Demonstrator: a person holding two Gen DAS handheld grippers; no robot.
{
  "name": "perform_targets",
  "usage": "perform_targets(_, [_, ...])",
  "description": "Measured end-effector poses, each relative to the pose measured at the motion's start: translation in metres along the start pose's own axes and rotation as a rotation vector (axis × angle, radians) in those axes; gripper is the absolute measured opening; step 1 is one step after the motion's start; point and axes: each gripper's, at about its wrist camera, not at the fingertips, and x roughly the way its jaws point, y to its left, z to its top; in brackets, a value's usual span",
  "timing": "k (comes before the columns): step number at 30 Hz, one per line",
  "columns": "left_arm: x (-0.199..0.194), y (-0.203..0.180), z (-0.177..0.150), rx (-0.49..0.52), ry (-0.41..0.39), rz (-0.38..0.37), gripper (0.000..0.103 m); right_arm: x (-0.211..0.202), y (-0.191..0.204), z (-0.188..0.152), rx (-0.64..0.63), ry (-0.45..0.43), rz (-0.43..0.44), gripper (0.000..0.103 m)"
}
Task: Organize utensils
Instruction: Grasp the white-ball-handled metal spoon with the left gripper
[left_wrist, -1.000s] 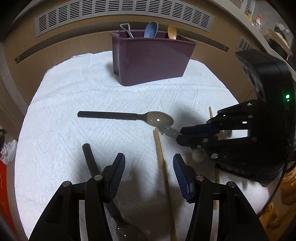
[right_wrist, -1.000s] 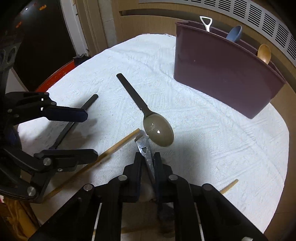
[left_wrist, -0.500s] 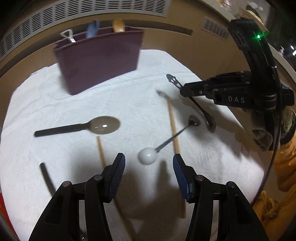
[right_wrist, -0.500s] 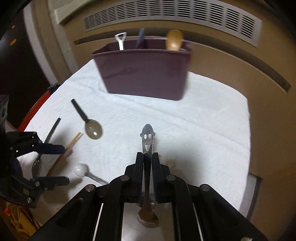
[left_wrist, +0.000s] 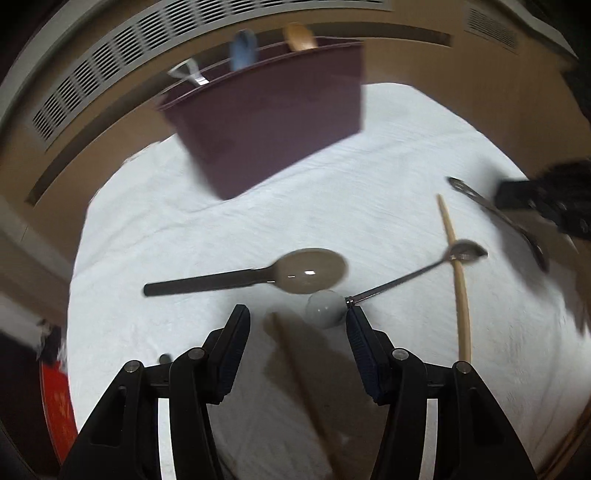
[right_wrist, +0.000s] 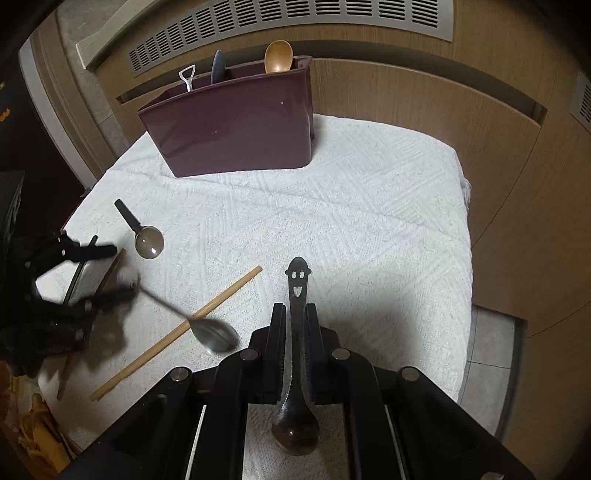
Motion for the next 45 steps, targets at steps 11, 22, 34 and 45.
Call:
perform_targets(11, [0.008, 0.021, -0.001, -0.438, 0.183, -0.271, 0.055, 0.003, -0.002, -0.009, 0.004, -0.026, 0.031, 0.009])
perform_targets(22, [0.045, -0.013, 0.048, -0.404, 0.086, -0.221, 0.055, 0.005, -0.005, -0.025, 0.011, -0.050, -0.006, 0.015])
perform_targets(34, [0.046, -0.030, 0.048, -0.261, -0.025, -0.141, 0.027, 0.005, -0.014, -0.024, 0.048, -0.084, -0.048, 0.035])
perform_targets(45, [-0.001, -0.035, 0.029, -0.139, -0.199, -0.161, 0.023, 0.037, 0.003, -0.006, 0.049, -0.038, -0.082, 0.036])
